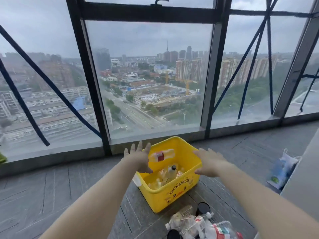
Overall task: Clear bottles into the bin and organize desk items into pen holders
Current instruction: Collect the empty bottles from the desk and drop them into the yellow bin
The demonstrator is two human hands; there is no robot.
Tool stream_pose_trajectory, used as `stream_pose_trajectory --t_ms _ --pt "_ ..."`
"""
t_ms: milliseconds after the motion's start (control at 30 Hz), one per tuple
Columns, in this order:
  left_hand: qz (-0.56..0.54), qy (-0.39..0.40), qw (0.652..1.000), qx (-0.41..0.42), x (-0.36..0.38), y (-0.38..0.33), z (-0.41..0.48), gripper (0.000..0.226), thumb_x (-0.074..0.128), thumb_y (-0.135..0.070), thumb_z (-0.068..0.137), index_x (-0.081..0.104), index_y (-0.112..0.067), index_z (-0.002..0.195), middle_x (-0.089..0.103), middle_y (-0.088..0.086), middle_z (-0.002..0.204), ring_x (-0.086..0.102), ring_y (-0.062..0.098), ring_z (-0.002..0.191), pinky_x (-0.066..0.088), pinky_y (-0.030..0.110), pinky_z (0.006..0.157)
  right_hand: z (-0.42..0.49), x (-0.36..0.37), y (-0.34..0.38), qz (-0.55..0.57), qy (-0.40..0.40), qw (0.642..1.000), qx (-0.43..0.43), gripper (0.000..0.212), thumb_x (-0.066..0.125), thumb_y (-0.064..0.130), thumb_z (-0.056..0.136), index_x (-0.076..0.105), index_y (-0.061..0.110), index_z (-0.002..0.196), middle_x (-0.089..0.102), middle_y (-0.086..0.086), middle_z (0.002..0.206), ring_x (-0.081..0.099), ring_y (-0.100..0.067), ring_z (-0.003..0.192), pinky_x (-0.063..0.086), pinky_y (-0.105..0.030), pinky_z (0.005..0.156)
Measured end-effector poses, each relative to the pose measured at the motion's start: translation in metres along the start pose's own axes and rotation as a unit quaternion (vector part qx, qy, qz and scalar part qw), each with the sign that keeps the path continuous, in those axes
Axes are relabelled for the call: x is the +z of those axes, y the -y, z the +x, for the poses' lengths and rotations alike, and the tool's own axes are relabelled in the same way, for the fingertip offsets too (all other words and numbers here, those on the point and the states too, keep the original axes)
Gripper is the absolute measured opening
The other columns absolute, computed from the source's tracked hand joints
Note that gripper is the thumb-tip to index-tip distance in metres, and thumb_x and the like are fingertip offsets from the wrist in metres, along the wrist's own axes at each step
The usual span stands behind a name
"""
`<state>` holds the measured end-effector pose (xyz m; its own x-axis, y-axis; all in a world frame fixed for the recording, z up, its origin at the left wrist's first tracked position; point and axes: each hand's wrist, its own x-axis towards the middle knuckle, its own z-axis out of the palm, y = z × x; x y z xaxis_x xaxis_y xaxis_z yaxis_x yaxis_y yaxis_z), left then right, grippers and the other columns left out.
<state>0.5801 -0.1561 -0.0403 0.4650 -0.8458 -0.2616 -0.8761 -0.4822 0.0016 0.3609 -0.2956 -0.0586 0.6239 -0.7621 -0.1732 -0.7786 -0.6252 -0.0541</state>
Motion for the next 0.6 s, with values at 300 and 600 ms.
stream_pose_trajectory --t_ms 300,600 --pt "-0.108 -0.115 0.976 0.148 -0.010 -0.067 -0.025 0.076 0.059 -0.044 0.089 0.020 -0.024 0.151 0.026 -0.001 0.156 0.029 0.021 0.141 0.031 0.039 0.112 -0.056 -0.025 -0.034 0.057 -0.057 0.996 0.022 0.069 0.061 0.049 0.086 0.034 0.021 0.143 0.040 -0.001 0.147 0.041 -0.025 0.132 0.041 -0.044 0.104" --pt "-0.178 -0.127 0.917 0.333 -0.028 -0.216 -0.085 0.038 0.065 -0.032 0.088 0.060 -0.021 0.123 0.061 0.001 0.127 0.058 0.020 0.115 0.048 0.037 0.096 -0.213 -0.049 -0.110 0.116 -0.193 0.971 0.080 0.050 0.056 0.040 0.091 0.045 0.021 0.136 0.044 0.002 0.144 0.043 -0.019 0.129 0.039 -0.035 0.104"
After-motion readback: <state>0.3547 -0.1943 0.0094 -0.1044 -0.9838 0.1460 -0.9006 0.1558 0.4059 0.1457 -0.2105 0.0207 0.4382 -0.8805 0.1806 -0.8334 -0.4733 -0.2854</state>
